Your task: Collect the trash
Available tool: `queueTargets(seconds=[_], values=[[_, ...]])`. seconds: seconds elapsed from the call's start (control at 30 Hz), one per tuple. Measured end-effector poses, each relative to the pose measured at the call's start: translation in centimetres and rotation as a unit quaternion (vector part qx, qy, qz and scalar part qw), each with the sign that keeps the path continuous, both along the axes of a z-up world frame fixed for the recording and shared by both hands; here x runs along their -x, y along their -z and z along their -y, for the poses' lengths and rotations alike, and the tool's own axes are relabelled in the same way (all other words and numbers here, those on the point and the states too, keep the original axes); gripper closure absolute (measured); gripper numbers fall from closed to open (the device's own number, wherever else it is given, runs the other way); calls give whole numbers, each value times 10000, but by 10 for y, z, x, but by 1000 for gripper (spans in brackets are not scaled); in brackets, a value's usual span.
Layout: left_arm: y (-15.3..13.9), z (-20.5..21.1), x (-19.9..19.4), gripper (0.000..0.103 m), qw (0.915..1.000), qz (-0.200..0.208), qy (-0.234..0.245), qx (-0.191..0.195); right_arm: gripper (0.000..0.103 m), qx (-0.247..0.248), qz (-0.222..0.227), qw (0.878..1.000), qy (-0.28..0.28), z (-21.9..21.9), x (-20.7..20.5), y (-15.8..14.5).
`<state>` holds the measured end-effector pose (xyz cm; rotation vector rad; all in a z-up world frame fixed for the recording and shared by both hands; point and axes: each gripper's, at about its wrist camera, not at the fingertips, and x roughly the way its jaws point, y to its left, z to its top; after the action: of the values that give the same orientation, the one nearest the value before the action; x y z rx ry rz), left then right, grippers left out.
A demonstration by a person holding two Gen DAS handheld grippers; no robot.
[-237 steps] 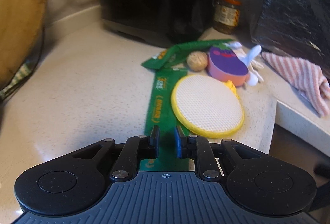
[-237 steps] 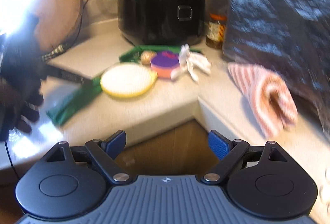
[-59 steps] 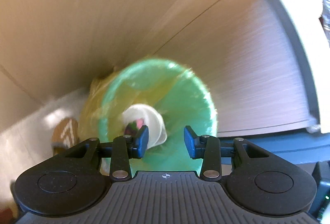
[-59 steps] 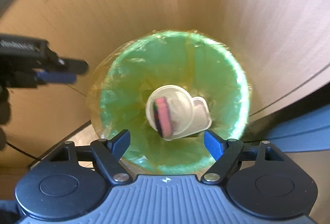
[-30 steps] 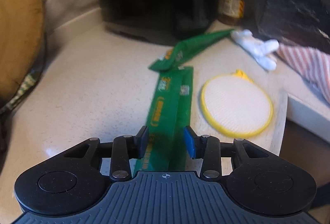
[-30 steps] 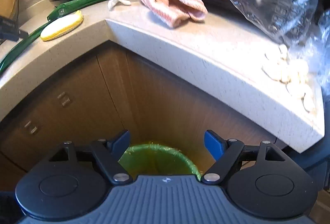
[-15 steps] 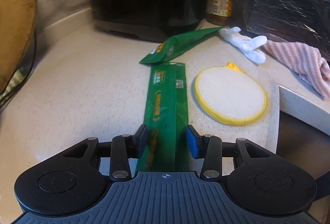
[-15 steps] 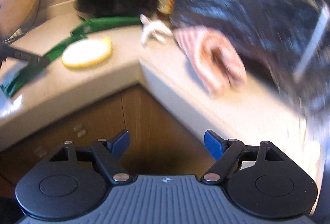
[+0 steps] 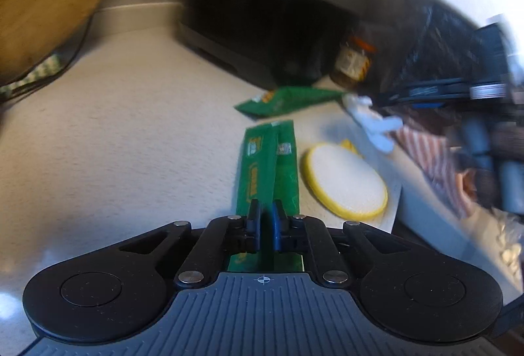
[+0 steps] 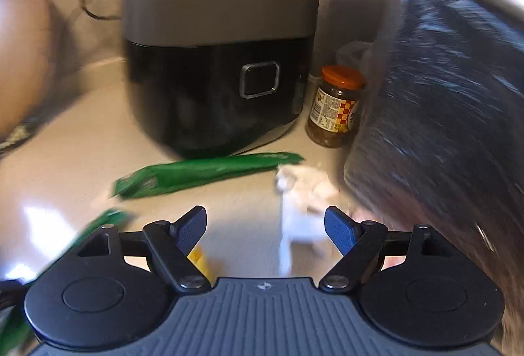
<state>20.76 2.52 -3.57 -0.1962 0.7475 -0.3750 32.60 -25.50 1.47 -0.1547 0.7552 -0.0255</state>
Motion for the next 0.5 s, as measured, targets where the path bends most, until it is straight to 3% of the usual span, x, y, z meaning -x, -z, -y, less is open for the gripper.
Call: queueTargets(seconds=[0.13,0.23,0.27,0.3,0.33,0.37,0.5], values=[[-7,-26,-1,93,9994,20,-235,250,25,226,-396,9974,558,12,-54,35],[-11,-37,-5,93,9988,-9,-315,365,34,263,-529,9950,803,21,-72,51],[-12,-39,-6,93,9988,-11,-321,373,49,146,-588,9944,870,26,-75,54],[-12,-40,-8,93,9988,-13,-315,370,73,-37,-732,9933,893,32,-78,56],[-12,-39,-10,93,9989,-16,-289,364,77,-338,-809,9923,880,37,-78,56],[-12,-38,-12,93,9990,-19,-257,357,88,-551,-842,9905,933,39,-75,53],[-11,-31,-19,93,9994,-17,-117,335,92,-1309,-757,9872,501,27,-37,29]])
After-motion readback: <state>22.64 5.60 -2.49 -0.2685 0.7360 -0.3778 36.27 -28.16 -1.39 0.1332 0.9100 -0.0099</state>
